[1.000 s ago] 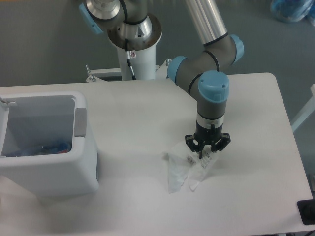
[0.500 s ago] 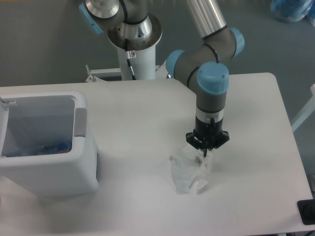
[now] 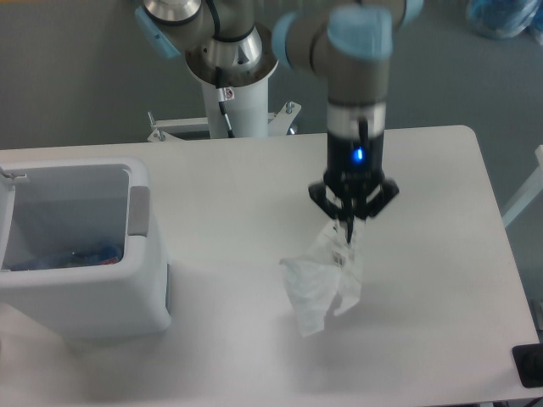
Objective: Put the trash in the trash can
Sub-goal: 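Lift the bag and swing it over the white bin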
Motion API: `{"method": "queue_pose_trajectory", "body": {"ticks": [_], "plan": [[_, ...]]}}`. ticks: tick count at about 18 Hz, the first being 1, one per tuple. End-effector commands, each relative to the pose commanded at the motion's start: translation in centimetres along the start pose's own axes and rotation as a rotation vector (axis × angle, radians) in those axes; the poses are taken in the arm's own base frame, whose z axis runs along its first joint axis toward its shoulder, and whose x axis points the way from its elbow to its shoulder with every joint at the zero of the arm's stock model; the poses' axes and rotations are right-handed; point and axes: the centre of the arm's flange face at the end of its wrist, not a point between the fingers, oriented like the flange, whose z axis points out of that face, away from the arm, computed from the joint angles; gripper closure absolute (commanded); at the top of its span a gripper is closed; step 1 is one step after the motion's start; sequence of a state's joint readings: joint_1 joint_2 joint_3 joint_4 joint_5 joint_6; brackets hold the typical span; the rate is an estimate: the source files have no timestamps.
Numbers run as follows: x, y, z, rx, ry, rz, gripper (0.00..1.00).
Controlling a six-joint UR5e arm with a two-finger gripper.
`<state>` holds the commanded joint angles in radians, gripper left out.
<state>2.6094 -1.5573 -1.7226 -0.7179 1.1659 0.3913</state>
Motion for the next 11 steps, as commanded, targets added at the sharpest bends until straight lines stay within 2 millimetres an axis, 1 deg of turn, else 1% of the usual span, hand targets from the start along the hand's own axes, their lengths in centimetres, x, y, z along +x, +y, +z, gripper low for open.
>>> {"method": "queue_pose_trajectory", "body": {"ticks": [1, 4, 6, 8, 9, 11], "plan": [[0.8, -0.4, -0.8, 0.022, 0.007, 0.017, 1.0], [4.4, -1.7, -3.5, 0.08, 0.029, 0.084, 1.0], [6.2, -3.1, -5.0, 0.129, 0.033, 0.135, 1.0], [8.9, -4.6, -7.0, 0.178, 0.047, 0.224, 1.0], [10.4, -4.7, -7.6, 0.19, 0.058, 0.287, 1.0], [14.2, -4.7, -8.7, 0.212, 0.103, 0.369, 1.0]]}}
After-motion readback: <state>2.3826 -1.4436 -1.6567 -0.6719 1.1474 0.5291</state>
